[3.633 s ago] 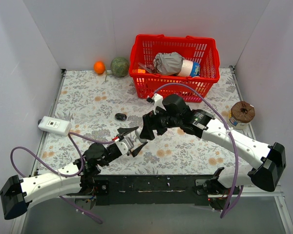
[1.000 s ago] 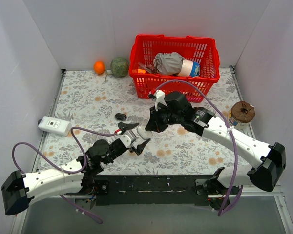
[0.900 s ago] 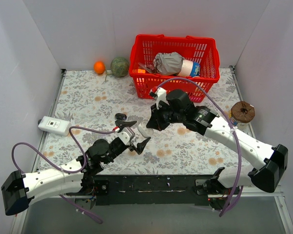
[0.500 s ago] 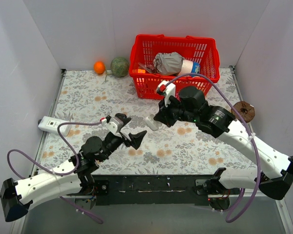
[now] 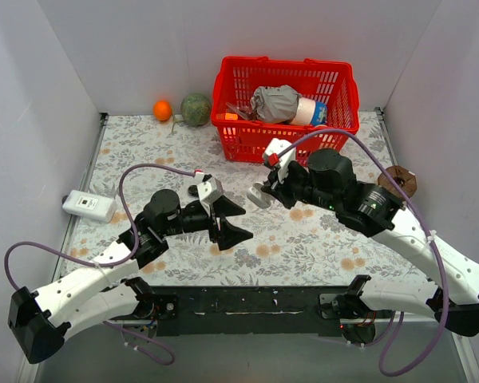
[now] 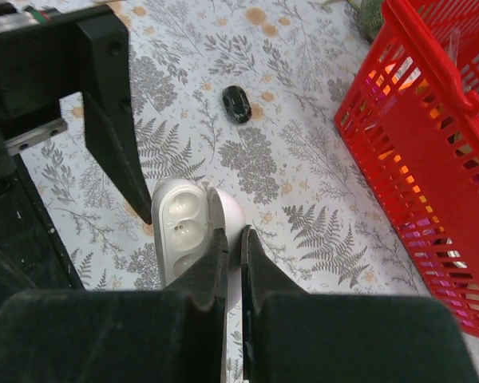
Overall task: Insert the wireless bluetooth earbuds into the charging case
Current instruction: Adjust the charging case.
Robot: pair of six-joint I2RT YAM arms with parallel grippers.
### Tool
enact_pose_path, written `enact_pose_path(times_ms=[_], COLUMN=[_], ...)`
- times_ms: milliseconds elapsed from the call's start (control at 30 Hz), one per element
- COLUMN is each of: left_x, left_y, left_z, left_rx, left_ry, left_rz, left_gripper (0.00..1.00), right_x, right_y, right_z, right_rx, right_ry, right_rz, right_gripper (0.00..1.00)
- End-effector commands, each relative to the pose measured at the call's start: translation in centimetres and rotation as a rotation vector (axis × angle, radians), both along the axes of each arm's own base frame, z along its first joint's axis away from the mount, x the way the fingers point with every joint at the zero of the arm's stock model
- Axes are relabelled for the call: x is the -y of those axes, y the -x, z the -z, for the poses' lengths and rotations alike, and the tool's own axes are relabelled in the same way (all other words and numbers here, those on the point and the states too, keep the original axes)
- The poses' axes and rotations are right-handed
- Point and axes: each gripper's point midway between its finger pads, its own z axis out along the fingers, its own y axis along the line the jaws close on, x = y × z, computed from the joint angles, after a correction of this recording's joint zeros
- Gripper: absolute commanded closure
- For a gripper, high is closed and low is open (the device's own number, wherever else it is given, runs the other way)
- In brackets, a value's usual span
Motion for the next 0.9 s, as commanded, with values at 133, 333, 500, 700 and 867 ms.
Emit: enact_pose_path(times_ms=[133,333,500,700,867], left_x=[0.0,0.8,0.2,0.0,0.1], left_y=[0.5,-0.6,-0.2,0.6,0.9], left_z=[-1.3,-1.4,-1.6,-0.5,0.0], left_rx=[0.108,0.025,0.053,0.103,0.135], left_ry=[0.032,-0.017,0.031,0.043,0.03], left_rz=[0.056,0.039,0.029,0.064,0.101], left_gripper=[0.3,0.02,0.02,0.17,0.34], right_x=[-1.3,-2.1,-2.7,-3.8,-4.2], right_y=[3.1,3.1,3.5,4.5,4.8], right_z=[-2.9,-1.6,-1.6,-0.6,0.0], right_rx=[0.074,0.058,0.055,0.053,0.064], right_ry=[-0.072,-0.058,-0.066,-0.039,-0.009], right_rz=[-0.161,-0.152,-0.168,-0.213,-0.208], right_gripper=[0.99,0.99,0.99,0.99,0.99])
